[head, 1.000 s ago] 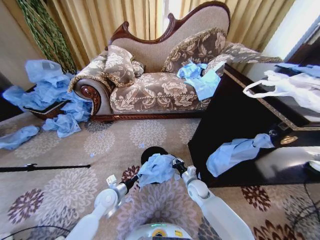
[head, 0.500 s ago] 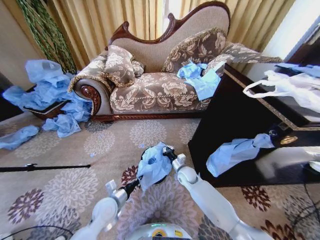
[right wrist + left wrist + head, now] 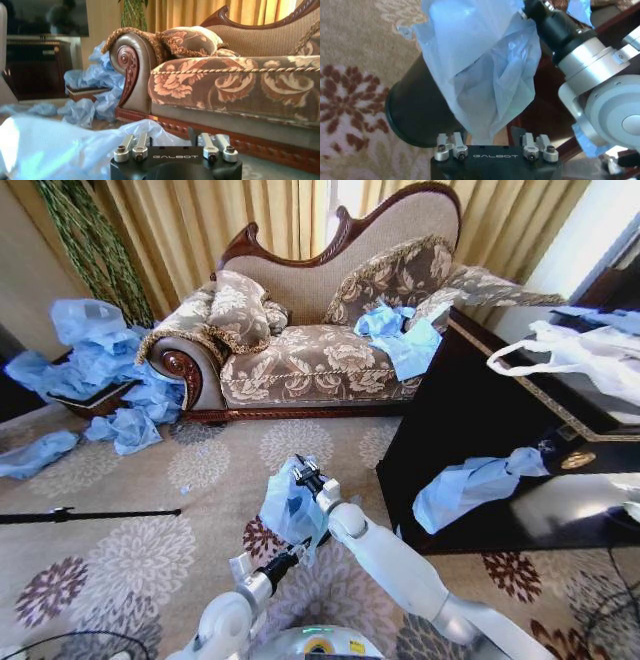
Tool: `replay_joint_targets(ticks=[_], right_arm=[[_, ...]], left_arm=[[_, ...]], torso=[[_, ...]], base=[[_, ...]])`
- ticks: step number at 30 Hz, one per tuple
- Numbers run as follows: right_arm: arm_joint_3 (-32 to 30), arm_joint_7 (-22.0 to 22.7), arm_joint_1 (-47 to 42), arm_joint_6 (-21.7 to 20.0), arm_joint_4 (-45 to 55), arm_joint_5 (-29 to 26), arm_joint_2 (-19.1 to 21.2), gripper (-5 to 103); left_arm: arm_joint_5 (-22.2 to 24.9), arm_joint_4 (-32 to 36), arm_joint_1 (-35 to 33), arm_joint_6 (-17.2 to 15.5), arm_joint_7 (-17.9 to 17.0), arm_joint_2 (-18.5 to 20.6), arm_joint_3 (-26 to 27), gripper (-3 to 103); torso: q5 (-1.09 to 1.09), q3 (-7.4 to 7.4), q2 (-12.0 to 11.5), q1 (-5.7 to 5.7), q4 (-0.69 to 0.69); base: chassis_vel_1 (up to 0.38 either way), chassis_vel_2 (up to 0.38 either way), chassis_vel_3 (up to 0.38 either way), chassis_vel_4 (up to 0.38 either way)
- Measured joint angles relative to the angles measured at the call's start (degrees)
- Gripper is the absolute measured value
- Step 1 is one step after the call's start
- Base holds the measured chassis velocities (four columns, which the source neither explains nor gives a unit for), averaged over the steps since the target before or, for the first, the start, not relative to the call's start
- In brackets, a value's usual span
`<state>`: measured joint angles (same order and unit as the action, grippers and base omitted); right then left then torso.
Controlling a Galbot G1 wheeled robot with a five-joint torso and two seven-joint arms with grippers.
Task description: Place a garbage bag over the trash bin.
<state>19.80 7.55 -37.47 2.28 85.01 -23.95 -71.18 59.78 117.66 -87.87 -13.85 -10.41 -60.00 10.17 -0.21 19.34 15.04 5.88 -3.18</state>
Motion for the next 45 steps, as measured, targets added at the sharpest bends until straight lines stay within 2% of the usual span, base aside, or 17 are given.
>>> replay_joint_targets(ticks=[2, 3, 4, 6, 8, 10, 11, 13, 15, 18, 22, 28, 29, 35, 37, 42, 45], right_arm=[[-0.3, -0.15, -0.44, 0.15, 0.62, 0.71, 1.36, 53], [-0.61, -0.18, -0.81, 0.41, 1.02, 0.82, 1.88, 59], [-0.86, -0.15, -1.04, 0.53, 1.22, 0.83, 2.02, 64], [-1.15, -0.06, -1.28, 0.64, 1.35, 0.83, 2.04, 64], [-2.64, 0.94, -2.1, 1.43, 1.51, 0.82, 1.67, 80], [-3.36, 1.64, -2.43, 1.72, 1.82, 0.82, 1.51, 80], [-4.49, 2.95, -3.18, 1.91, 2.91, 0.82, 1.6, 90], [-4.87, 3.45, -3.57, 1.91, 3.57, 0.82, 1.79, 90], [-6.19, 4.42, -4.98, 1.78, 6.0, 0.71, 2.95, 98], [-8.96, 4.67, -9.04, 1.63, 10.23, 0.46, 5.52, 100], [-12.37, 4.73, -12.99, 2.55, 11.92, 0.41, 6.25, 100], [-15.62, 6.29, -18.51, 2.32, 14.55, -0.94, 7.09, 100], [-16.7, 6.29, -21.33, 2.32, 15.97, -0.57, 7.74, 100], [-19.25, 6.51, -28.8, 1.86, 20.65, 1.12, 8.15, 100], [-19.39, 6.47, -31.97, 1.13, 22.93, 2.11, 8.24, 100], [-16.93, 6.51, -32.86, -0.36, 24.61, 2.6, 8.25, 100], [-12.87, 7.7, -30.23, -3.29, 24.83, 1.62, 8.13, 102]], left_arm=[[-2.87, 0.74, -1.49, 1.06, 1.21, 1.27, 1.15, 69], [-5.8, 1.27, -2.6, 2.15, 2.22, 2.3, 2.08, 80], [-7.78, 1.44, -3.14, 3.01, 2.8, 2.86, 2.54, 80], [-9.74, 1.53, -3.6, 3.86, 3.36, 3.4, 2.95, 85], [-16.1, 1.49, -4.59, 7.06, 5.07, 4.76, 3.79, 94], [-18.08, 1.37, -4.57, 8.42, 5.33, 5.03, 3.96, 96], [-20.82, 1.21, -4.1, 10.12, 5.54, 5.22, 4.07, 96], [-21.9, 1.18, -3.79, 10.75, 5.55, 5.27, 4.11, 96], [-24.85, 1.14, -2.9, 12.21, 5.52, 5.53, 4.28, 98], [-27.74, 1.47, -1.04, 13.27, 4.03, 6.41, 4.55, 98], [-29.99, 1.48, 0.57, 13.2, -0.29, 6.51, 4.48, 98], [-34.35, 1.4, 1.67, 14.24, -3.85, 5.83, 4.9, 98], [-35.21, 1.41, 2.7, 14.57, -4.39, 5.85, 4.84, 100], [-35.08, 0.51, 5.51, 14.66, -4.43, 6.59, 4.22, 81], [-33.21, -0.03, 6.46, 14.17, -3.93, 7.07, 3.98, 70], [-30.69, -0.23, 6.63, 13.34, -4.26, 7.12, 4.02, 59], [-27.39, -0.22, 6.43, 12.25, -4.47, 7.03, 4.05, 43]], torso=[[0.0, 0.0, 0.0, 0.0, -0.01], [0.01, 0.0, 0.0, 0.0, 0.0], [0.02, 0.0, 0.0, 0.0, 0.01], [0.02, 0.0, 0.0, 0.0, 0.02], [0.02, 0.0, 0.0, 0.0, 0.02], [0.02, 0.0, 0.0, 0.0, 0.02], [0.01, 0.0, 0.0, 0.0, 0.03], [0.01, 0.0, 0.0, 0.0, 0.03], [0.0, 0.0, 0.0, 0.0, 0.02], [0.01, 0.0, 0.0, 0.0, 0.01], [0.01, 0.0, 0.0, 0.0, -0.01], [0.01, 0.0, 0.0, 0.0, 0.05], [0.0, 0.0, 0.0, 0.0, -0.01], [0.01, -0.01, 0.0, 0.0, 0.0], [0.01, -0.01, 0.0, 0.0, -0.01], [0.0, -0.01, 0.0, 0.0, 0.02], [0.01, 0.0, 0.0, 0.0, 0.03]], base=[[0.0, 0.0, 0.0, 0.0], [0.0, 0.0, 0.0, 0.0], [0.0, 0.0, 0.0, 0.0], [0.0, 0.0, 0.0, 0.0], [0.0, 0.0, 0.0, 0.0], [0.0, 0.0, 0.0, 0.0], [0.0, 0.0, 0.0, 0.0], [0.0, 0.0, 0.0, 0.0], [0.0, 0.0, 0.0, 0.0], [0.0, 0.0, 0.0, 0.0], [0.0, 0.0, 0.0, 0.0], [0.0, 0.0, 0.0, 0.0], [0.0, 0.0, 0.0, 0.0], [0.0, 0.0, 0.0, 0.0], [0.0, 0.0, 0.0, 0.0], [0.0, 0.0, 0.0, 0.0], [0.0, 0.0, 0.0, 0.0]])
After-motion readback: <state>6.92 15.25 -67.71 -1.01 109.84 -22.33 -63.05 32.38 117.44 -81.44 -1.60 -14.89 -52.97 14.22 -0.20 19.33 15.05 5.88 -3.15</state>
